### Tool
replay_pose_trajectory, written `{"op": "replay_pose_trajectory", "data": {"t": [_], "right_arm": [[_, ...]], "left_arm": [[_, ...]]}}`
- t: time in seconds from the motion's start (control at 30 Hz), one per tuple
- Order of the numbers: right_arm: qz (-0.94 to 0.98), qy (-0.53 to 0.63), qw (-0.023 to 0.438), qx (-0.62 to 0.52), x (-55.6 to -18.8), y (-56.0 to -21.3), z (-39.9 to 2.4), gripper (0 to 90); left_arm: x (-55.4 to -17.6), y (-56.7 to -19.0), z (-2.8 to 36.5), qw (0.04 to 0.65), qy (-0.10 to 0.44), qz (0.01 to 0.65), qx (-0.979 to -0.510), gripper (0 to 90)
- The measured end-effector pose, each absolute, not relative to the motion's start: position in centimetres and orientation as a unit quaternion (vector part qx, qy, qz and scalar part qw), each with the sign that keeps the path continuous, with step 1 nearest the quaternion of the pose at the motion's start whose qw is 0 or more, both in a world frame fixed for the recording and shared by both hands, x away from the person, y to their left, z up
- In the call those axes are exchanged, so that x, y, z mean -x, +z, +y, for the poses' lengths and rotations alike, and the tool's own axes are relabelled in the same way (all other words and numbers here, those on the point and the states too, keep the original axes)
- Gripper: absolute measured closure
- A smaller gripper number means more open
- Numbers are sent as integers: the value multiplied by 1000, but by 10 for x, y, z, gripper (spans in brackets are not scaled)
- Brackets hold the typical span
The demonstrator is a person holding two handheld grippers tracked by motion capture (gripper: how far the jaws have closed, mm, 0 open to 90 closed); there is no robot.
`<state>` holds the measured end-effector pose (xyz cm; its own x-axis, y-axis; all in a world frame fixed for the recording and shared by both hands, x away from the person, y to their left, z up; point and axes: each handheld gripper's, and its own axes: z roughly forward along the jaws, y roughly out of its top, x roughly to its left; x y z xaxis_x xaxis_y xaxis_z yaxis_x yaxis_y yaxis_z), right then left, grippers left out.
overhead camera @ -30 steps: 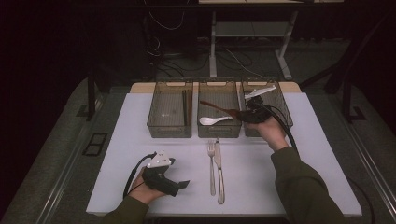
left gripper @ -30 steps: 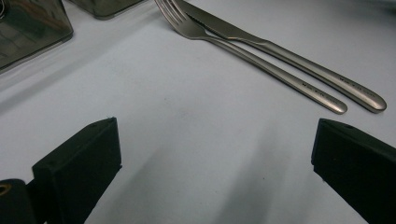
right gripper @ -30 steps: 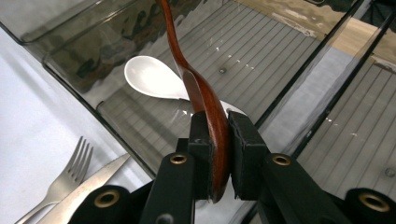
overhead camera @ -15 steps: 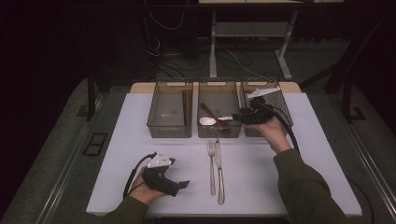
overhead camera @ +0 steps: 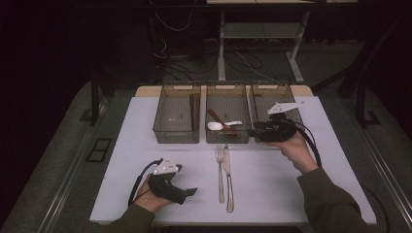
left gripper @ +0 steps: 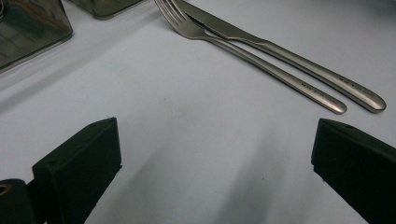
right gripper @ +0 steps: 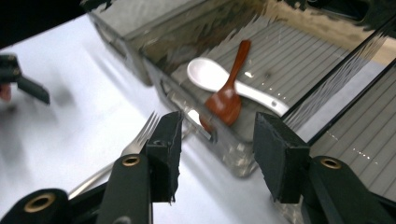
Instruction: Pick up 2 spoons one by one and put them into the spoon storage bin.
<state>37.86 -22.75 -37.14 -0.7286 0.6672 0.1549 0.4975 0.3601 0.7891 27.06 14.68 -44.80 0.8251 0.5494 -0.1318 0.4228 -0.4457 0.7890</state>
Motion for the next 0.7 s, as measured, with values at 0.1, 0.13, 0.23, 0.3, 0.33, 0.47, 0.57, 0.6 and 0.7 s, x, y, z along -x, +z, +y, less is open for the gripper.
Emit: {"op": "replay_pose_trajectory", "data": {"t": [0.1,0.13,0.23,0.3,0.33,0.47,0.57,0.6,0.7], "right_arm": [[824,433,95,-353,-371,-377,-231,545],[824,433,95,-352,-369,-379,-233,541],[825,435,91,-349,-362,-385,-238,490],[824,437,90,-348,-356,-388,-242,442],[824,437,92,-348,-353,-390,-244,421],[820,440,91,-354,-342,-397,-254,370],[819,441,93,-356,-333,-402,-261,353],[820,439,92,-356,-330,-403,-263,349],[819,442,95,-353,-323,-406,-267,338]], "left_arm": [[-271,-448,147,441,71,288,-847,5],[-271,-448,147,441,71,288,-847,5],[-271,-448,147,440,71,289,-847,6],[-271,-447,147,442,71,290,-846,19],[-270,-447,147,442,71,291,-846,24],[-270,-447,148,441,71,292,-846,52],[-269,-446,147,441,70,293,-845,62],[-269,-446,147,442,70,294,-845,67],[-269,-445,146,442,70,294,-845,80]]}}
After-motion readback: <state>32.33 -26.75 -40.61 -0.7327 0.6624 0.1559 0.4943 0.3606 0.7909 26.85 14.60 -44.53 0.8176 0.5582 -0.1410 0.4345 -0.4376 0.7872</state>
